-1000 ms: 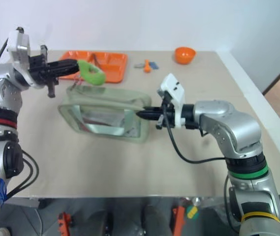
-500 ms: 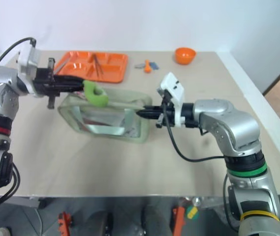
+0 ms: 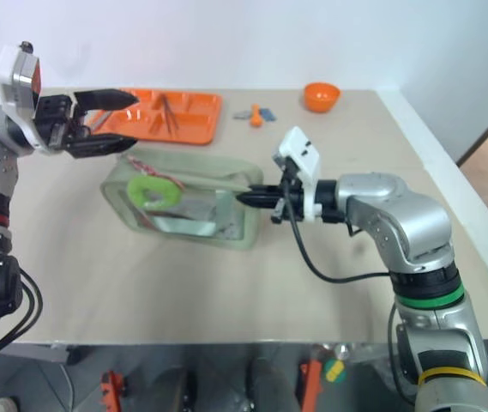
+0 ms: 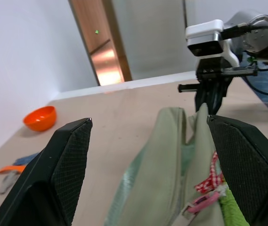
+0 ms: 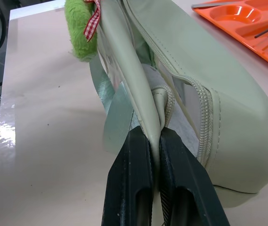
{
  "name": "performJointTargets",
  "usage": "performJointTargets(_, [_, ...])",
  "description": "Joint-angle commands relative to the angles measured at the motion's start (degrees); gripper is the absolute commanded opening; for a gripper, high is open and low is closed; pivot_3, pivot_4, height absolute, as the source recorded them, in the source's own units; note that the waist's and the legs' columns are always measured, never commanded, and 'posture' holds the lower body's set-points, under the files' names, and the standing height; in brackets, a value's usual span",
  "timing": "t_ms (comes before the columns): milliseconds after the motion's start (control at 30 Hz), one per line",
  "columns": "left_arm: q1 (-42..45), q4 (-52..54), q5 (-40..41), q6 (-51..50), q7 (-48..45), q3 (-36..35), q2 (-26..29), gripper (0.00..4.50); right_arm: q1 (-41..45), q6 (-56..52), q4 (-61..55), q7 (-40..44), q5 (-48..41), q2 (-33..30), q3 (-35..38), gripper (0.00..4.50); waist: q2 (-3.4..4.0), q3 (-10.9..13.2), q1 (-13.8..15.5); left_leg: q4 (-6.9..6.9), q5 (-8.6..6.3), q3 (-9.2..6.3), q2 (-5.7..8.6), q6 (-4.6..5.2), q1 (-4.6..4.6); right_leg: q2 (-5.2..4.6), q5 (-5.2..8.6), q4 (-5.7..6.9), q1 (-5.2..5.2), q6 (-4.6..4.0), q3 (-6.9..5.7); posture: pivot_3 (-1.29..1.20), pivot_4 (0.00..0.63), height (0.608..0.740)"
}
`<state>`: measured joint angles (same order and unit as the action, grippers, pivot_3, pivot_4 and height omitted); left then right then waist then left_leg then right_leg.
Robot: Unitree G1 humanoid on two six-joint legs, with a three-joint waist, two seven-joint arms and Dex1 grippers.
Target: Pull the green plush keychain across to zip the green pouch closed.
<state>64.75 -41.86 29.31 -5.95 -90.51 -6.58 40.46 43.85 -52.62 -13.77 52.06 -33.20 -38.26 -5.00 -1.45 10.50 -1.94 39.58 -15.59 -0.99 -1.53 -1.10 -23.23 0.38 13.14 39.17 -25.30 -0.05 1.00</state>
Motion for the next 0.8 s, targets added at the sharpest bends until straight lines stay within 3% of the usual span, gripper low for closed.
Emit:
performJointTargets(33, [4.05,0.12,4.41,-7.12,3.17,-5.68,1.58,4.11,1.88,1.17,-0.96,0.4,-0.05,0.42,0.01,0.0,0.0,0.0,-0.02,0.0,0.0,0.0,0.0,0.0,0.0,0.01,0.0,0.0,0.0,0.0,0.0,0.0,0.15,0.74])
performJointTargets(200, [1.74,5.63,8.18,-21.99,3.4,-8.25,6.9,4.11,1.7,0.95,-1.29,0.37,0.02,0.68,0.07,0.0,0.0,0.0,-0.78,-0.03,-0.01,-0.03,-0.04,0.01,0.01,0.05,0.01,0.0,-0.01,0.01,0.03,0.0,0.15,0.74])
performJointTargets(433, [-12.4,11.51,5.48,-26.47,-0.81,-6.8,15.64,4.11,1.32,1.03,-1.22,0.41,0.0,0.55,-0.03,0.0,0.02,0.0,-0.71,-0.13,0.04,-0.05,-0.16,-0.06,0.14,0.13,0.03,0.02,-0.01,-0.04,0.0,0.0,0.15,0.74])
performJointTargets(800, [-28.1,17.7,2.74,-23.34,0.88,-5.19,14.55,4.11,1.76,1.01,-0.8,0.56,-0.01,1.09,-0.57,0.0,0.03,0.0,-0.65,-0.13,0.06,0.03,-0.21,-0.06,0.17,0.16,0.02,0.03,-0.01,-0.07,0.06,0.0,0.15,0.74])
